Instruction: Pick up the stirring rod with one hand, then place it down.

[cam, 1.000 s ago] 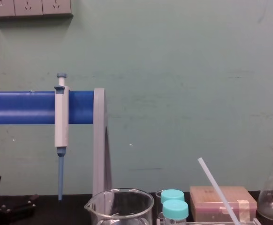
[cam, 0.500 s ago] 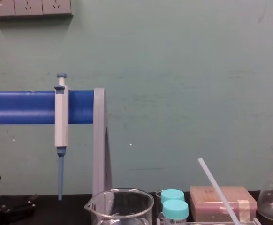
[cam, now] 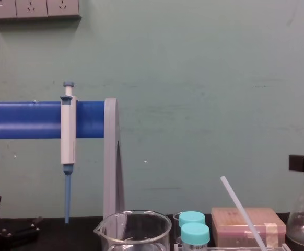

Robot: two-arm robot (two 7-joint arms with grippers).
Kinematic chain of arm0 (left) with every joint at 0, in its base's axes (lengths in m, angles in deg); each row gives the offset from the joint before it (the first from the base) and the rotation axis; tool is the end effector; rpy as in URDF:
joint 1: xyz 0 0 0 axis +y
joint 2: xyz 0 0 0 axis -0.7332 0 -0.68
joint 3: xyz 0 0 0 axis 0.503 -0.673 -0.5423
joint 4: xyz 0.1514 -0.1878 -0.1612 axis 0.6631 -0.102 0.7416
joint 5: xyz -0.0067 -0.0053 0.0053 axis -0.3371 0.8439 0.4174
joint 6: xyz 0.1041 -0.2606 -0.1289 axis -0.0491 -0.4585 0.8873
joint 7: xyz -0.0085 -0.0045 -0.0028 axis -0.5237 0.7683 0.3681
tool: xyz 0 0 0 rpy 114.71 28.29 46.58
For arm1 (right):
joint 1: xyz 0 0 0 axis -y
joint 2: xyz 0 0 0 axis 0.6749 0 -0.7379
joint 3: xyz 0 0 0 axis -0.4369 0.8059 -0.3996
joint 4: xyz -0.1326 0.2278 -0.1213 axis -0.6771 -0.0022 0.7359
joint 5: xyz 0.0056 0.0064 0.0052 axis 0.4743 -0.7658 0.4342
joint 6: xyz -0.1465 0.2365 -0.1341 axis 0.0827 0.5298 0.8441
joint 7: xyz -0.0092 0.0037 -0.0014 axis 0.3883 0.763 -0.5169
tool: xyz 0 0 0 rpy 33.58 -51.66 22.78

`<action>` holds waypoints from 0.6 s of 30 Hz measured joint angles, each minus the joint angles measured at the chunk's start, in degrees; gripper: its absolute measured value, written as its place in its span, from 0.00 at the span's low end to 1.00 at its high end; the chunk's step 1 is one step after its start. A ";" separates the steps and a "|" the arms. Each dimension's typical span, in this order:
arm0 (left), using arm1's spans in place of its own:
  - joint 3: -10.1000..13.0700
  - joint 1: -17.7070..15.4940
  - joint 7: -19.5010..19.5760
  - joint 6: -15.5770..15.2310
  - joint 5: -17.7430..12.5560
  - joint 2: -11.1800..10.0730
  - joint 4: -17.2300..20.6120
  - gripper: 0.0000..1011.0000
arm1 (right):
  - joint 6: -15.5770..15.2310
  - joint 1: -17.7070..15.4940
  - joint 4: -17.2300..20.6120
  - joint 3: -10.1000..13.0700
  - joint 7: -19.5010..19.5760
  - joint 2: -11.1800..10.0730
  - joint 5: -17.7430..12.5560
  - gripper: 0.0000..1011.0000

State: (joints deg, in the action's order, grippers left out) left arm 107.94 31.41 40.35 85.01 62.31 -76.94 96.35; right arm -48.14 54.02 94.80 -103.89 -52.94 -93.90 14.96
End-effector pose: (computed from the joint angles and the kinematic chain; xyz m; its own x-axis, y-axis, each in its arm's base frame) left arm 0.3581 0.0826 -0.3023 0.2924 0.8803 0.3737 -0.9552 0.2874 0.0704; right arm 0.3424 -0.1023 -0.2087 0.5862 -0.8094 -0.0351 0.8044 0.5867 -0.0932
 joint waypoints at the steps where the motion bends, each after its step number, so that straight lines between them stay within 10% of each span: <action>1: 0.00 0.00 0.00 0.00 0.00 0.00 0.00 0.99 | -0.79 0.06 0.26 -0.08 -0.75 -0.30 -0.41 0.99; 18: 0.00 0.00 0.00 0.00 0.00 0.00 0.00 0.99 | -6.25 9.32 -3.90 -11.04 -10.09 -2.05 4.58 0.99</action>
State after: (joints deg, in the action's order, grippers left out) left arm 107.94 31.41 40.35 85.01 62.31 -76.95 96.35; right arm -54.40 63.34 90.90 -114.93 -63.03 -95.94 19.55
